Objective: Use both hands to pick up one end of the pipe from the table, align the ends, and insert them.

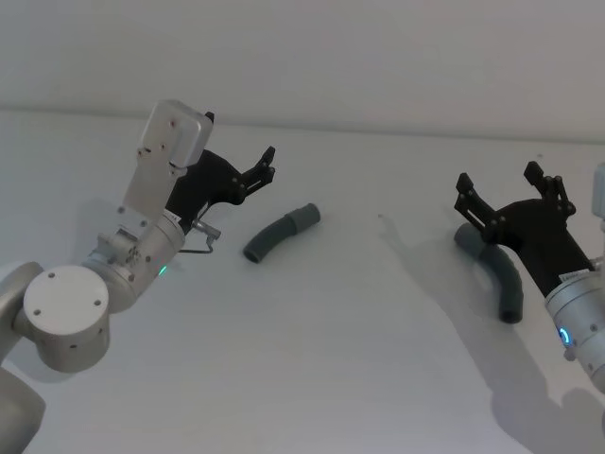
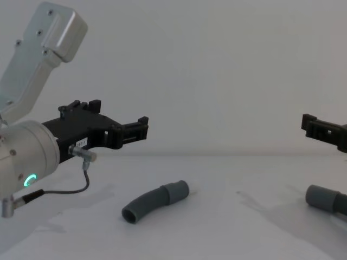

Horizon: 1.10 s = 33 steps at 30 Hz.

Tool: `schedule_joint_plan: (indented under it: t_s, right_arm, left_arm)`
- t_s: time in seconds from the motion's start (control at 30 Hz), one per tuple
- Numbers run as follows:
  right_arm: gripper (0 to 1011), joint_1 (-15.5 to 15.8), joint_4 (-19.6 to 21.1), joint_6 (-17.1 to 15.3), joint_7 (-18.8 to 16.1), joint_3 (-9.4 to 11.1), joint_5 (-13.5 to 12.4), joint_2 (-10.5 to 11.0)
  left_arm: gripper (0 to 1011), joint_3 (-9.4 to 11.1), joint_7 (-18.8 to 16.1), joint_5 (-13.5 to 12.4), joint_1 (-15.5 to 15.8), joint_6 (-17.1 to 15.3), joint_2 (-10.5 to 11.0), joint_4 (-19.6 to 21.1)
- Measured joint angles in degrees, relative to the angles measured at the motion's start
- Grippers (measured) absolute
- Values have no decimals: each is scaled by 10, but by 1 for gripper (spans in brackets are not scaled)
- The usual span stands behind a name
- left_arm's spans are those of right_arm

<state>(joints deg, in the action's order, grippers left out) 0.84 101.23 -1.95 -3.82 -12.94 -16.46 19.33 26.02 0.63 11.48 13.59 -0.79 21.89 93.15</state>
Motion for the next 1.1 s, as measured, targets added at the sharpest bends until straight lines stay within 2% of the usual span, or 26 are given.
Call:
schedule_joint_plan:
  t_s: [1.1]
  right_arm:
    - [1004, 0, 0, 0, 0, 0, 0, 0]
  left_arm:
    - [1001, 0, 0, 0, 0, 0, 0, 0]
